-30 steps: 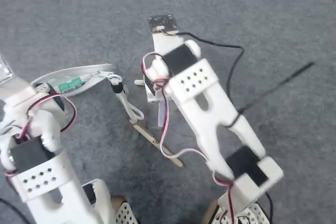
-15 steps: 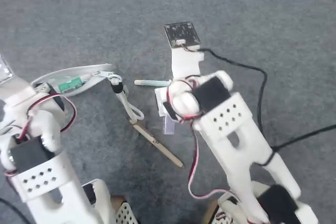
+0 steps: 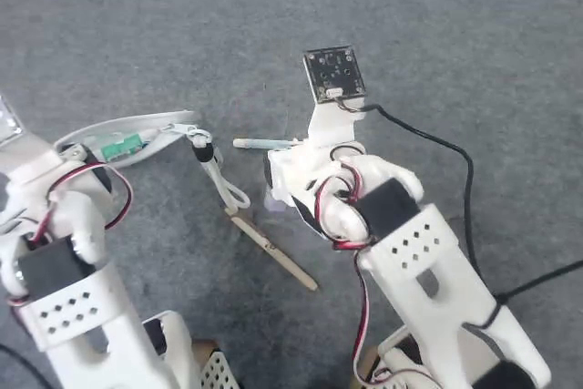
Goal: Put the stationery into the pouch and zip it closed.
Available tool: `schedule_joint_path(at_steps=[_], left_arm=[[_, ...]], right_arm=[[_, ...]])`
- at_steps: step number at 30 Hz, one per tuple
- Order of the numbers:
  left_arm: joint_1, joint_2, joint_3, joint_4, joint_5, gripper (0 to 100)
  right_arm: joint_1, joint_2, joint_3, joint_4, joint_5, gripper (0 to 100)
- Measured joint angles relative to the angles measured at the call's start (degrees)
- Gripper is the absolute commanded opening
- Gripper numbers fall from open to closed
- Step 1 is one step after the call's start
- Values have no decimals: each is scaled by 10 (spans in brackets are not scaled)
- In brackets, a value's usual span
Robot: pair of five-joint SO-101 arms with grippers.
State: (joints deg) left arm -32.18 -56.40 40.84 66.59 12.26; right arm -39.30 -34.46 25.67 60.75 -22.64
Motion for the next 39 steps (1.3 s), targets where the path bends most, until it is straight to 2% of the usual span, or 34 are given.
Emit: schedule_joint_path(at_steps=[17,29,39], left_arm=[[0,0,0,0,0,13],[0,0,0,0,0,13],[0,0,0,0,0,13]], right_arm=[[0,-135,135,-197,0,6],[0,-169,209,-423,-1,6],[0,-169,215,-590,-1,6]])
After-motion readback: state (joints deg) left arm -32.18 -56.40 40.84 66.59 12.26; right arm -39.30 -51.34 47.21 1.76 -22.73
